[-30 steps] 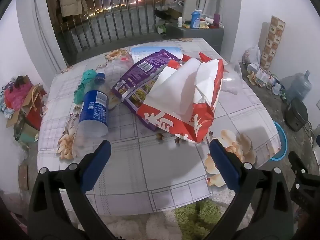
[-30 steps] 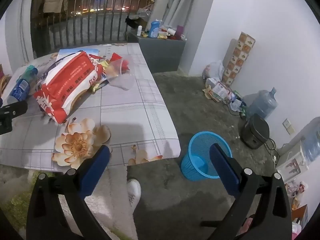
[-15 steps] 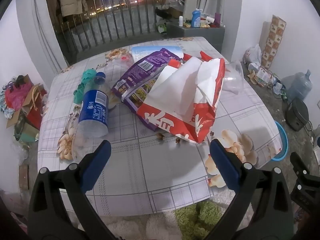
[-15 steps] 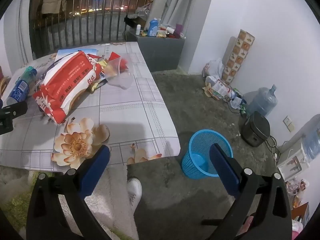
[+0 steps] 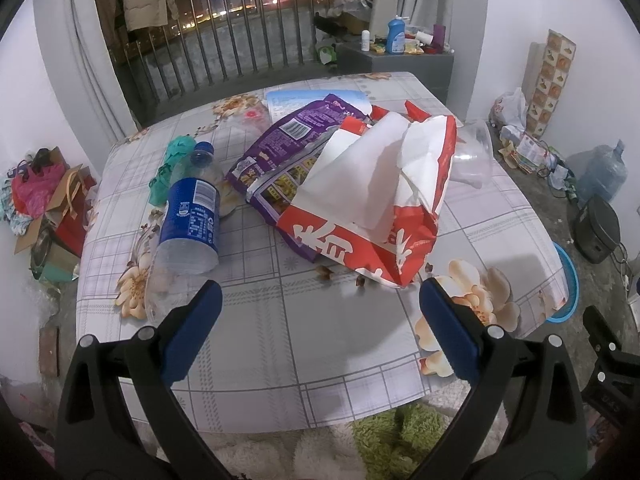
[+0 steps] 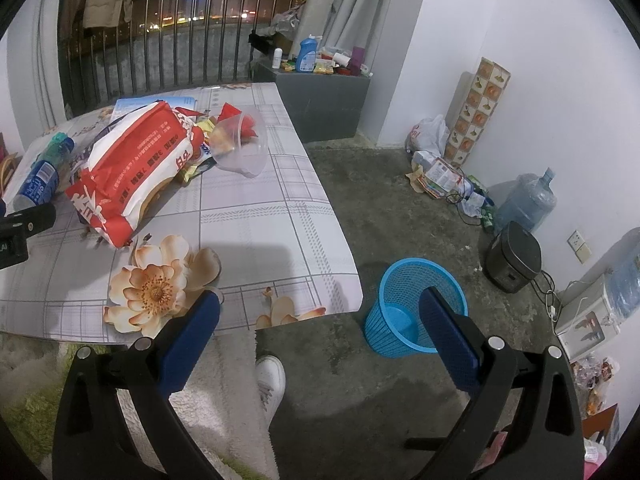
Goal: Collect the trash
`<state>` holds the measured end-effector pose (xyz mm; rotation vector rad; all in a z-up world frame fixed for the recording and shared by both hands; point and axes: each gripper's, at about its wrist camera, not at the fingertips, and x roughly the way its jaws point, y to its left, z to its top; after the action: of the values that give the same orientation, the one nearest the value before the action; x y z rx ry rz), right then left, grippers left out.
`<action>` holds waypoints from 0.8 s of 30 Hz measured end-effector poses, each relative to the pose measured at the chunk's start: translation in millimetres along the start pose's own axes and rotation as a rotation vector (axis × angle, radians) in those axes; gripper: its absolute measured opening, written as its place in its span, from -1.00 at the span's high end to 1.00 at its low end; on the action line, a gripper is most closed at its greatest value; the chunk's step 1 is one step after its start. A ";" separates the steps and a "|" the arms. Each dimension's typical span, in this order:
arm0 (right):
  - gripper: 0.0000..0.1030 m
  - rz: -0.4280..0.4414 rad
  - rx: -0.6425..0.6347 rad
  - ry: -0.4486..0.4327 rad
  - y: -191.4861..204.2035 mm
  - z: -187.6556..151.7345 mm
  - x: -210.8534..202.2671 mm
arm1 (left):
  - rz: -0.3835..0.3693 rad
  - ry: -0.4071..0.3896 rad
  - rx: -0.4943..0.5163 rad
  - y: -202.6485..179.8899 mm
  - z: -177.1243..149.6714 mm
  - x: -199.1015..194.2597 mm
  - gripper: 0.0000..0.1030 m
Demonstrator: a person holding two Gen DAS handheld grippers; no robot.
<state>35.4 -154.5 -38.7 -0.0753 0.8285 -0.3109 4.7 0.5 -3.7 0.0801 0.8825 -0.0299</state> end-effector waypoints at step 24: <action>-0.88 0.004 0.001 0.004 -0.5 0.2 0.9 | 0.007 0.008 -0.004 6.7 0.0 4.4 -0.84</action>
<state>36.0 -155.2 -39.1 -0.0720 0.8320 -0.3074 7.9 7.2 -6.7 0.0798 0.8899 -0.0214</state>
